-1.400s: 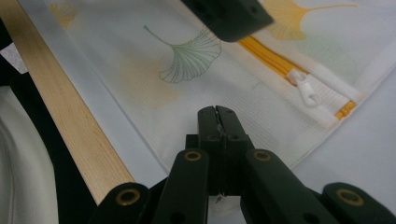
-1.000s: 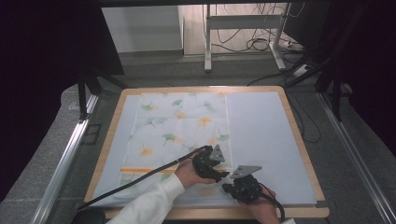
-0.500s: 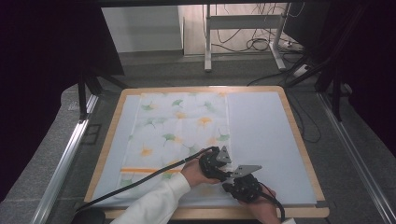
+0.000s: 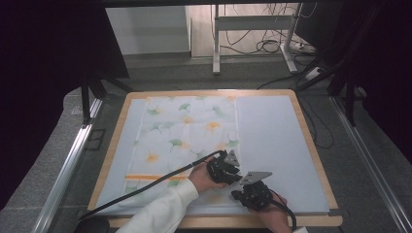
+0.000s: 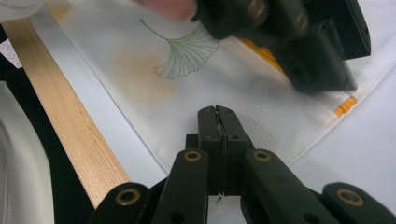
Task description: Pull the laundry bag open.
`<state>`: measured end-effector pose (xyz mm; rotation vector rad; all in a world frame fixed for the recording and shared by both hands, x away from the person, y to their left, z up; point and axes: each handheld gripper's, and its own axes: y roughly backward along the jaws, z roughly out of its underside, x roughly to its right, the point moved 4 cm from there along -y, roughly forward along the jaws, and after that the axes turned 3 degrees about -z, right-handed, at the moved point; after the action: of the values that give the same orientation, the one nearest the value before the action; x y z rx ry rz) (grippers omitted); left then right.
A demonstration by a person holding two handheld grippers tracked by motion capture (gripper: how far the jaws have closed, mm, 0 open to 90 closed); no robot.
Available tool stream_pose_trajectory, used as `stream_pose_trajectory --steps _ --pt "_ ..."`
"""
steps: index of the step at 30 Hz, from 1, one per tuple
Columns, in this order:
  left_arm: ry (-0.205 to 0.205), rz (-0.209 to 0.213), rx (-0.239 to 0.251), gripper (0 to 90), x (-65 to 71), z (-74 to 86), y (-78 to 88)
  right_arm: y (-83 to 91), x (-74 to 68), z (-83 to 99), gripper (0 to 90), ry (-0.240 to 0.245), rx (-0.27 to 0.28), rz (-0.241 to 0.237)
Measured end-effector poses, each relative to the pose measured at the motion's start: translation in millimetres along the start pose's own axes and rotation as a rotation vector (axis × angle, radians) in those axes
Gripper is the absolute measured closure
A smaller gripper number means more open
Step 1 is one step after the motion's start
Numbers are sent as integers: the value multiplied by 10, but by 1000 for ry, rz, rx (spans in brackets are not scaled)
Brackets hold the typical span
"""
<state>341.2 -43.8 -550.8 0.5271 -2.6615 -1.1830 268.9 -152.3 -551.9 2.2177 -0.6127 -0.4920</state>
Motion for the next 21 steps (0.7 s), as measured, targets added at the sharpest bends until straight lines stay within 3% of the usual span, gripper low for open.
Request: stream_pose_trajectory --steps 4,8,21 --pt "14 16 -2 742 -18 0 -7 0 6 -1 893 -1 -1 0" --pt "33 -2 3 797 -17 -8 -6 -1 11 -4 893 -3 -2 2" --pt "30 -3 6 845 16 -8 -10 5 40 -11 892 -4 -1 14"
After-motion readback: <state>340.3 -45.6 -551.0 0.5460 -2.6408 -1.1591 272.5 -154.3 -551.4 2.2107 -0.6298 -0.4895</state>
